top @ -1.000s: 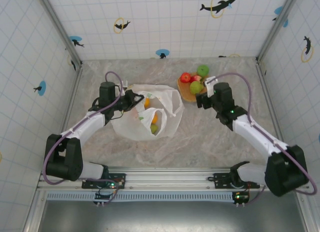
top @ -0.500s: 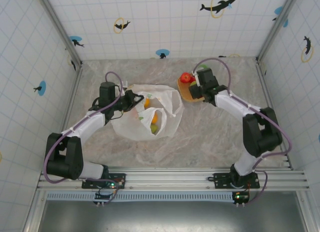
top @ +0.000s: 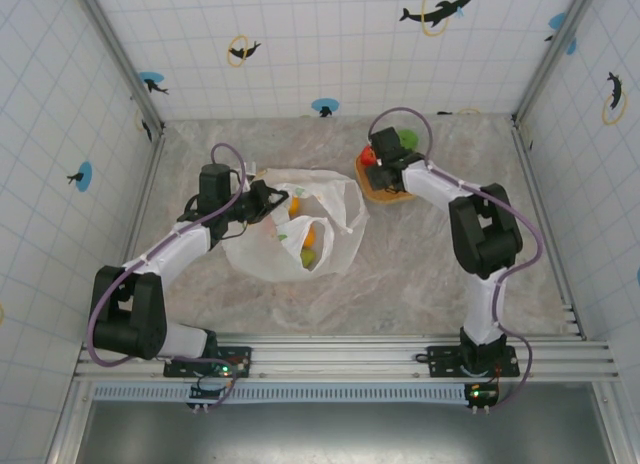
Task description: Place the fruits into the plastic bag
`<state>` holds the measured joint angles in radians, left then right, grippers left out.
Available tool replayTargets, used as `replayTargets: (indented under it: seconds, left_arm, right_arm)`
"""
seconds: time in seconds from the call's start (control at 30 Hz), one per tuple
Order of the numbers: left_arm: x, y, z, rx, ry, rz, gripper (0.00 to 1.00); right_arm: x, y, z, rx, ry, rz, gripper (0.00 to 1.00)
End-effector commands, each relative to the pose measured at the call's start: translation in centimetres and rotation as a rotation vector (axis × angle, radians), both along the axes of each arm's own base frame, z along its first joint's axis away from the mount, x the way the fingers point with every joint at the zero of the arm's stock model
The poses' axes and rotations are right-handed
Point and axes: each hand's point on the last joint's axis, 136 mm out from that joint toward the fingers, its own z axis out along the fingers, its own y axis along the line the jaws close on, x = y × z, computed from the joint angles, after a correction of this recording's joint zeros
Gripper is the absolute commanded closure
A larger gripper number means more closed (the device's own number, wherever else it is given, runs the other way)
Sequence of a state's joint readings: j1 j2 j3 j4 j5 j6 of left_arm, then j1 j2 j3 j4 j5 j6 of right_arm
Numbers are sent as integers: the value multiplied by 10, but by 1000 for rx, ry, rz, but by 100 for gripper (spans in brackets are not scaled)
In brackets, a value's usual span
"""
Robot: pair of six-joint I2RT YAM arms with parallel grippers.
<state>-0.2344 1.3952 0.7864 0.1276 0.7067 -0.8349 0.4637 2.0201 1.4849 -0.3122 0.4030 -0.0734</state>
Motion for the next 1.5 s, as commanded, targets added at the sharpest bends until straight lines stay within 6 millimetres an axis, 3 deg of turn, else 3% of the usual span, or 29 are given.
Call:
replayTargets:
  seconds: [0.0,0.37,0.67,0.87,1.03,1.23,1.33,1.47]
  left_arm:
    - [1,0,1,-6,-10,-13,100]
    - [0,0,0,-7,-3,-16,100]
    - [-1,-1,-3,-8,6,-20,100]
    - [-1,-1,-4,-9,11,-21,100]
    - [-1,0,-5,-10,12,-21,100]
    - [-2,-1,-4,-11,10,-24,100]
    - [-2,-1,-3,-15,9,-24,100]
    - [-2,-2,-2,-22,9,-25,100]
  right_arm:
    - [8,-1,-3,-37,14,-31,13]
    - [22,0,-28,-83,54,-36,23]
    - [24,-5,-37,-105,67,-38,29]
    - [23,-5,-31,-96,63,-35,36]
    - [19,-4,-9,-64,33,-31,37]
    - [-1,-8,26,10,-15,-30,37]
    - [-23,-7,41,88,-29,-18,37]
    - [-67,-2,51,224,-31,23,37]
